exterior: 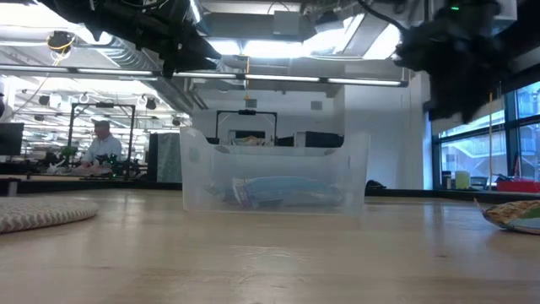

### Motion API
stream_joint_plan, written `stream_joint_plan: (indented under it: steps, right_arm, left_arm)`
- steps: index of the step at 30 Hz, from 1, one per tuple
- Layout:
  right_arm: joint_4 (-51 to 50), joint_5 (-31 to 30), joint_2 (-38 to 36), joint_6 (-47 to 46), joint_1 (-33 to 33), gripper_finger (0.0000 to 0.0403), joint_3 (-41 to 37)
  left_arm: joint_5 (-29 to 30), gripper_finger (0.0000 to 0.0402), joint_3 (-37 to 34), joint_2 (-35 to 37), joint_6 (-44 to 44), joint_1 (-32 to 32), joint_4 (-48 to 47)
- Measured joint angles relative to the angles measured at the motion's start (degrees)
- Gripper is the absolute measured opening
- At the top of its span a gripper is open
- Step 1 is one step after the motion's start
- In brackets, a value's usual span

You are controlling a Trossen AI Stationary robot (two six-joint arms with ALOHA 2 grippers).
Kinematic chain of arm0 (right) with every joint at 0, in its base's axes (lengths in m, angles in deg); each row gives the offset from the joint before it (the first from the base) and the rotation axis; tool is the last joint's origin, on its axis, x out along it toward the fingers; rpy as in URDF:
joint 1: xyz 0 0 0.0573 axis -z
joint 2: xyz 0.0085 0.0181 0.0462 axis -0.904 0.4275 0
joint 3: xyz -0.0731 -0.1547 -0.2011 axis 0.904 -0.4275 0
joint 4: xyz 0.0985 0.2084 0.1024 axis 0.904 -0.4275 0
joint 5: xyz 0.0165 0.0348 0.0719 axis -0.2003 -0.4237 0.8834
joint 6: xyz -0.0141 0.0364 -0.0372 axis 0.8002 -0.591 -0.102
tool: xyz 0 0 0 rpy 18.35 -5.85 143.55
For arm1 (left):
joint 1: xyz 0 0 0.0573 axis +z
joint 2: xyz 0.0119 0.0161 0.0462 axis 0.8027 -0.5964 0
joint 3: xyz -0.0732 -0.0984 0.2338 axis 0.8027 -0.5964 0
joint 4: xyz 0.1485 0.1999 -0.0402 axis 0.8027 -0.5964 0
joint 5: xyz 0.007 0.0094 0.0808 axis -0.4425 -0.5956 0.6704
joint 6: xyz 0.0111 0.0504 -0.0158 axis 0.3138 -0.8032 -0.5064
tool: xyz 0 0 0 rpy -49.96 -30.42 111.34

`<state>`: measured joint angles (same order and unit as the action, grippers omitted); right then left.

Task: Pick and place Granola Bars by type
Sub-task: Put the red granola bar into the top transparent bin

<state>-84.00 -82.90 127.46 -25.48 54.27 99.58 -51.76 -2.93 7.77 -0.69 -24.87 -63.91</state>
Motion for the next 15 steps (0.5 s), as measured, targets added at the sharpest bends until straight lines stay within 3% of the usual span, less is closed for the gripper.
stream_joint_plan:
  steps: [15]
  right_arm:
    - [-0.93,6.31,-0.03,-33.13,-17.97,0.0225,-6.97]
  left_arm:
    - [0.02,0.0164,0.00,0.00,-0.04,0.00,-0.07]
